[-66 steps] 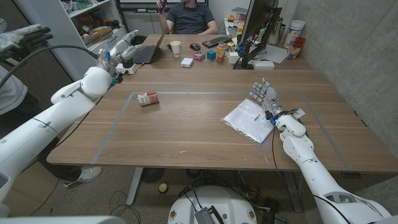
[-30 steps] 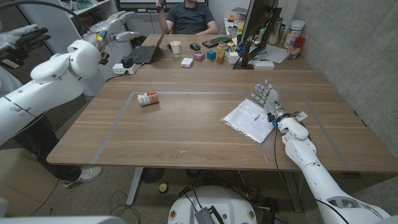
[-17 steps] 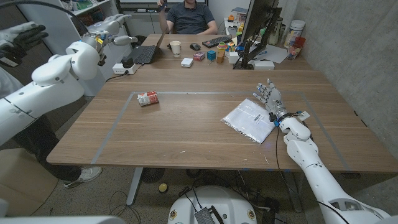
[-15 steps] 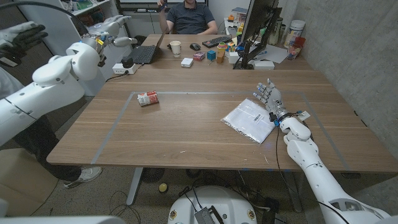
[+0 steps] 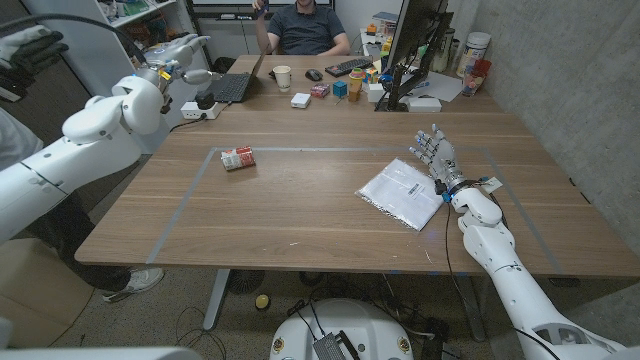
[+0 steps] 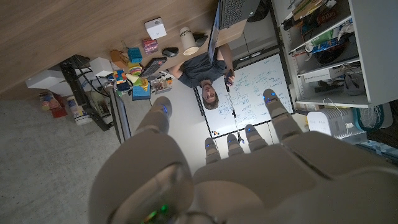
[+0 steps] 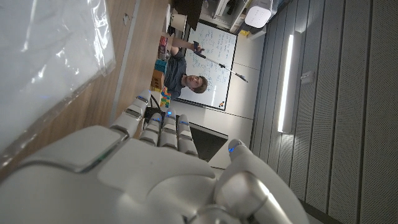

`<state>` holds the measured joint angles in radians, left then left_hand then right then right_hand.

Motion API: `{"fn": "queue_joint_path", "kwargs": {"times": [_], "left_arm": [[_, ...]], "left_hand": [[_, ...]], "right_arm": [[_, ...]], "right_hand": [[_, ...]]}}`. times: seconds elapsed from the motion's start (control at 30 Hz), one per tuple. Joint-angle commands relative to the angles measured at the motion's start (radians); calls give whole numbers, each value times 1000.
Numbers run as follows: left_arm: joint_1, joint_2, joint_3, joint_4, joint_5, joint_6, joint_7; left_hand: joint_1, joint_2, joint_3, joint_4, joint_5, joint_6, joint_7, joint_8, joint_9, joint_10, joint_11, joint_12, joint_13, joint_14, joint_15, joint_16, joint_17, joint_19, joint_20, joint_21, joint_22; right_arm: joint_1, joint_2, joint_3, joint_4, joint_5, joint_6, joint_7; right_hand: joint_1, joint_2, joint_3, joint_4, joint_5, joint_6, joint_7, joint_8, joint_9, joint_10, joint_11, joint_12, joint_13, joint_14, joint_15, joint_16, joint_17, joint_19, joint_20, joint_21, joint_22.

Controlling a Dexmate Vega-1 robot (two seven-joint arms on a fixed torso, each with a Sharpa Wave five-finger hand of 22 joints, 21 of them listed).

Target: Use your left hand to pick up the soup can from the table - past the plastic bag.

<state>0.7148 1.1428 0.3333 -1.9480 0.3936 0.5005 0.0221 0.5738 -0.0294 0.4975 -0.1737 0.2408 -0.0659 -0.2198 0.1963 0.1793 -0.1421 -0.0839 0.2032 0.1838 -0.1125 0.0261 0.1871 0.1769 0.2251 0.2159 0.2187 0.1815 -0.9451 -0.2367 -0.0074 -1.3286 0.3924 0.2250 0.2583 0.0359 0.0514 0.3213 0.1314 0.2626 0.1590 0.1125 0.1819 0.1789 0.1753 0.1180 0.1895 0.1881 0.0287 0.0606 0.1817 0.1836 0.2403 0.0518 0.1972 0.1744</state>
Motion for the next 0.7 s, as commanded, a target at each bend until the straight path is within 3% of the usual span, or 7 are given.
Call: {"fn": "queue_joint_path", "kwargs": {"times": [0.03,0.43,0.7], "left_arm": [[-37,-33,44,65,15,-36,-8],[-97,-58,110,120,44,-65,-72],[-121,-59,162,106,127,-38,-119]], "left_hand": [[24,-4,-10,1,10,10,-1,-1,2,5,0,4,2,-2,6,-1,2,12,1,1,2],[55,-11,-20,6,15,22,-1,1,2,2,5,3,3,3,5,0,2,18,1,-2,2],[73,-17,-28,8,19,29,-1,1,3,-3,5,1,3,5,6,0,3,24,1,-3,2]], "right_arm": [[-11,-14,-16,-38,-16,10,-23],[-10,-52,-47,-62,-32,3,-5],[-7,-60,-55,-62,-30,9,-7]], "right_hand": [[-5,4,-5,4,5,7,4,8,2,9,-2,8,3,-3,9,9,5,7,6,6,1],[-5,2,-9,4,5,10,4,9,2,13,-2,9,3,-1,10,10,4,6,8,5,1],[-5,1,-10,3,5,11,5,9,2,14,-1,9,3,-1,11,10,4,6,8,5,1]]}}
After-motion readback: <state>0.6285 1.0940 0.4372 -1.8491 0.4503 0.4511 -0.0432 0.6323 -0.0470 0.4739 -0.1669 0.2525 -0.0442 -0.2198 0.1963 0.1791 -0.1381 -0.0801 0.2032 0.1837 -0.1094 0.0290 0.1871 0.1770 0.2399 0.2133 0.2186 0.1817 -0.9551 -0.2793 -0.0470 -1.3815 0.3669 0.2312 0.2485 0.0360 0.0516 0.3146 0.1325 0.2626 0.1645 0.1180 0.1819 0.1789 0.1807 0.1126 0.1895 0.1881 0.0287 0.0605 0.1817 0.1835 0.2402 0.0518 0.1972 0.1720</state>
